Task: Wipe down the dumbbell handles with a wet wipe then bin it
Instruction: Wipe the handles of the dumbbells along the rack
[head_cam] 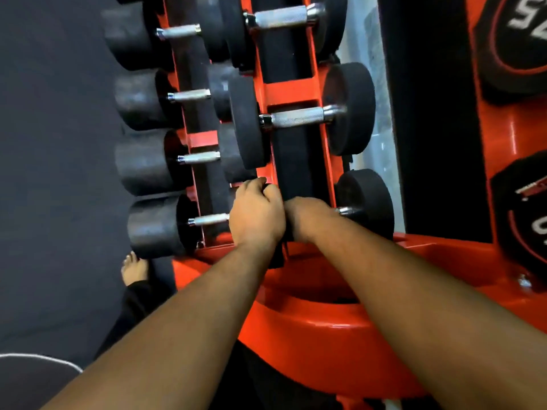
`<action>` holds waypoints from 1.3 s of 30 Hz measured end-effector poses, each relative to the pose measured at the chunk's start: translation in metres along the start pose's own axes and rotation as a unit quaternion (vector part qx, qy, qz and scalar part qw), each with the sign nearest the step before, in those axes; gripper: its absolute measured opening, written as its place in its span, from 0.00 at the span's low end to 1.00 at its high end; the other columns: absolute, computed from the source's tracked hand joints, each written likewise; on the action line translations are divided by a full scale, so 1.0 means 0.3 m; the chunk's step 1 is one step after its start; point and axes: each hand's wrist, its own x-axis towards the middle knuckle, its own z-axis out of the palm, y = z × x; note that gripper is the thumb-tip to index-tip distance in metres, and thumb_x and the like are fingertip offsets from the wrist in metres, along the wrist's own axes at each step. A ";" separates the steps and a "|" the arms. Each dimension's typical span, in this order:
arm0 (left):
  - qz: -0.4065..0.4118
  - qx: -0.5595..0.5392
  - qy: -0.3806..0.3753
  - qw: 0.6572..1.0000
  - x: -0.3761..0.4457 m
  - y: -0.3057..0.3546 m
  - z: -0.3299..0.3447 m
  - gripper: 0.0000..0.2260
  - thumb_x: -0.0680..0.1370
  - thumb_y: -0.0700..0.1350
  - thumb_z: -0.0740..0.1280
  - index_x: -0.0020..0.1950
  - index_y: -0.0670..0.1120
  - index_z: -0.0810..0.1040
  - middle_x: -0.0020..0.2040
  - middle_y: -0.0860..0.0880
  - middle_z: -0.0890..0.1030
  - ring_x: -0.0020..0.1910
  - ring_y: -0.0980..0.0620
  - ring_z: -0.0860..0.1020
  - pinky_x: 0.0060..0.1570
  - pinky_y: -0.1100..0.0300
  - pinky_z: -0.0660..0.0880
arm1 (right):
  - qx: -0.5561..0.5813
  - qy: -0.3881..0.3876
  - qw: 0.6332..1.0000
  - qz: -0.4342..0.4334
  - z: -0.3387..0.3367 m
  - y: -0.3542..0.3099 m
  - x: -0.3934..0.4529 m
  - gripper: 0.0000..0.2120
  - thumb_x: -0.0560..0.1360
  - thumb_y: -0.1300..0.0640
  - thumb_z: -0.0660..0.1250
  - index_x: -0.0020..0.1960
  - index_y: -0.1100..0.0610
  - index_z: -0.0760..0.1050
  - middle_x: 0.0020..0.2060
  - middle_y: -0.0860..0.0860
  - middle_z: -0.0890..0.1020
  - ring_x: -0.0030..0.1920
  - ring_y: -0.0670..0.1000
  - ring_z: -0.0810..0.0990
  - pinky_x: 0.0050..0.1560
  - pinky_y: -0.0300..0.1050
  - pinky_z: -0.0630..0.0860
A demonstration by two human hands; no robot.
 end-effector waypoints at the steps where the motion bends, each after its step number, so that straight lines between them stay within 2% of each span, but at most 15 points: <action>1: 0.003 0.000 0.002 1.000 -0.001 0.000 0.004 0.15 0.78 0.50 0.57 0.52 0.46 0.81 0.56 0.44 0.82 0.54 0.41 0.78 0.54 0.48 0.75 | 0.000 0.018 1.000 0.011 0.021 -0.015 -0.003 0.10 0.77 0.56 0.64 0.56 0.52 0.77 0.56 0.54 0.82 0.58 0.58 0.81 0.55 0.49 0.75; 6: 0.016 -0.007 0.009 1.000 -0.005 0.004 -0.001 0.16 0.81 0.48 0.59 0.65 0.48 0.81 0.67 0.48 0.79 0.65 0.46 0.75 0.63 0.54 0.70 | -0.026 0.134 0.991 0.006 0.148 -0.035 -0.080 0.18 0.77 0.57 0.62 0.66 0.55 0.67 0.60 0.54 0.72 0.63 0.56 0.70 0.75 0.52 0.57; 8: 0.022 -0.004 0.007 1.000 0.000 0.003 0.000 0.17 0.81 0.48 0.59 0.66 0.47 0.81 0.68 0.48 0.78 0.66 0.46 0.75 0.64 0.54 0.70 | -0.014 0.112 0.994 -0.008 0.100 -0.021 -0.061 0.14 0.77 0.57 0.62 0.63 0.55 0.71 0.59 0.54 0.76 0.61 0.57 0.74 0.65 0.50 0.66; 11: 0.025 0.004 0.003 1.000 0.001 0.000 0.003 0.22 0.78 0.52 0.56 0.66 0.47 0.81 0.68 0.47 0.78 0.65 0.46 0.75 0.64 0.53 0.71 | 0.010 -0.025 1.000 -0.016 -0.006 -0.003 0.020 0.08 0.74 0.55 0.67 0.53 0.52 0.79 0.49 0.51 0.83 0.50 0.55 0.82 0.44 0.45 0.73; 14: 0.026 0.008 0.007 1.000 -0.001 0.004 0.004 0.26 0.76 0.54 0.54 0.67 0.48 0.80 0.69 0.47 0.78 0.66 0.46 0.75 0.64 0.53 0.71 | 0.033 -0.100 0.994 -0.002 -0.041 -0.010 0.053 0.03 0.71 0.56 0.72 0.42 0.51 0.78 0.39 0.47 0.83 0.43 0.53 0.82 0.38 0.43 0.73; 16: 0.028 0.010 0.007 1.000 -0.005 0.001 0.004 0.24 0.77 0.53 0.56 0.68 0.48 0.80 0.69 0.48 0.78 0.66 0.46 0.75 0.64 0.53 0.70 | 0.051 -0.044 0.997 0.031 -0.008 -0.037 -0.003 0.03 0.74 0.56 0.68 0.46 0.49 0.75 0.49 0.50 0.82 0.53 0.55 0.80 0.50 0.47 0.74; 19: 0.027 0.007 0.013 1.000 -0.004 -0.005 0.006 0.20 0.80 0.50 0.58 0.67 0.49 0.80 0.69 0.49 0.78 0.66 0.46 0.75 0.64 0.53 0.71 | 0.019 0.093 0.995 0.033 0.074 -0.065 -0.075 0.13 0.77 0.56 0.65 0.61 0.54 0.72 0.59 0.53 0.76 0.63 0.56 0.73 0.69 0.51 0.65; 22: 0.025 0.009 0.018 0.999 -0.001 -0.002 0.007 0.19 0.80 0.50 0.59 0.68 0.49 0.80 0.70 0.49 0.78 0.66 0.46 0.75 0.64 0.53 0.70 | 0.034 0.023 0.999 0.015 0.025 -0.035 -0.018 0.08 0.76 0.57 0.65 0.55 0.53 0.77 0.54 0.53 0.82 0.56 0.56 0.81 0.52 0.47 0.74; 25: 0.023 0.010 0.019 1.000 -0.003 0.002 0.005 0.19 0.80 0.49 0.60 0.68 0.49 0.80 0.70 0.48 0.77 0.66 0.46 0.75 0.63 0.54 0.70 | 0.069 -0.141 0.987 -0.019 -0.050 0.005 0.062 0.06 0.70 0.63 0.75 0.37 0.54 0.81 0.33 0.49 0.84 0.34 0.48 0.82 0.34 0.40 0.73; 27: 0.024 0.007 0.020 0.999 -0.009 0.002 0.003 0.19 0.80 0.49 0.60 0.68 0.49 0.80 0.69 0.47 0.78 0.67 0.46 0.75 0.64 0.54 0.70 | 0.070 -0.157 0.985 -0.015 -0.043 0.001 0.074 0.10 0.69 0.64 0.75 0.32 0.55 0.79 0.25 0.48 0.81 0.28 0.47 0.80 0.33 0.40 0.74; 30: 0.024 0.014 0.025 0.999 -0.007 -0.003 0.010 0.18 0.81 0.48 0.60 0.67 0.48 0.81 0.68 0.47 0.78 0.67 0.46 0.75 0.64 0.55 0.69 | 0.035 -0.001 0.999 0.028 0.037 -0.034 0.002 0.03 0.75 0.59 0.66 0.44 0.52 0.75 0.46 0.51 0.83 0.50 0.54 0.81 0.50 0.48 0.73; 32: 0.028 0.014 0.031 0.999 -0.008 -0.004 0.012 0.18 0.81 0.49 0.60 0.67 0.49 0.81 0.67 0.47 0.79 0.66 0.46 0.75 0.64 0.54 0.70 | -0.029 0.106 0.994 0.026 0.094 -0.051 -0.049 0.11 0.76 0.56 0.65 0.58 0.52 0.73 0.58 0.53 0.78 0.60 0.56 0.76 0.61 0.50 0.68; 33: 0.029 0.011 0.032 0.999 -0.009 -0.004 0.012 0.18 0.80 0.49 0.60 0.67 0.49 0.81 0.67 0.47 0.79 0.66 0.46 0.75 0.64 0.54 0.70 | -0.043 0.102 0.994 0.022 0.094 -0.051 -0.054 0.13 0.76 0.55 0.65 0.60 0.53 0.73 0.59 0.54 0.78 0.61 0.56 0.75 0.62 0.50 0.68; 37: 0.028 0.010 0.030 0.999 -0.003 -0.003 0.009 0.18 0.80 0.50 0.59 0.67 0.49 0.81 0.67 0.48 0.79 0.65 0.45 0.76 0.63 0.53 0.71 | 0.020 -0.061 0.998 -0.005 -0.007 0.004 0.039 0.02 0.73 0.59 0.70 0.44 0.53 0.77 0.39 0.50 0.83 0.44 0.55 0.82 0.45 0.46 0.76; 39: 0.031 0.009 0.027 0.999 -0.007 -0.003 0.010 0.19 0.80 0.50 0.59 0.66 0.49 0.81 0.66 0.48 0.79 0.64 0.45 0.77 0.63 0.51 0.73 | 0.104 -0.157 0.982 -0.002 -0.006 0.013 0.093 0.04 0.71 0.61 0.74 0.40 0.55 0.80 0.33 0.50 0.84 0.39 0.55 0.85 0.46 0.52 0.83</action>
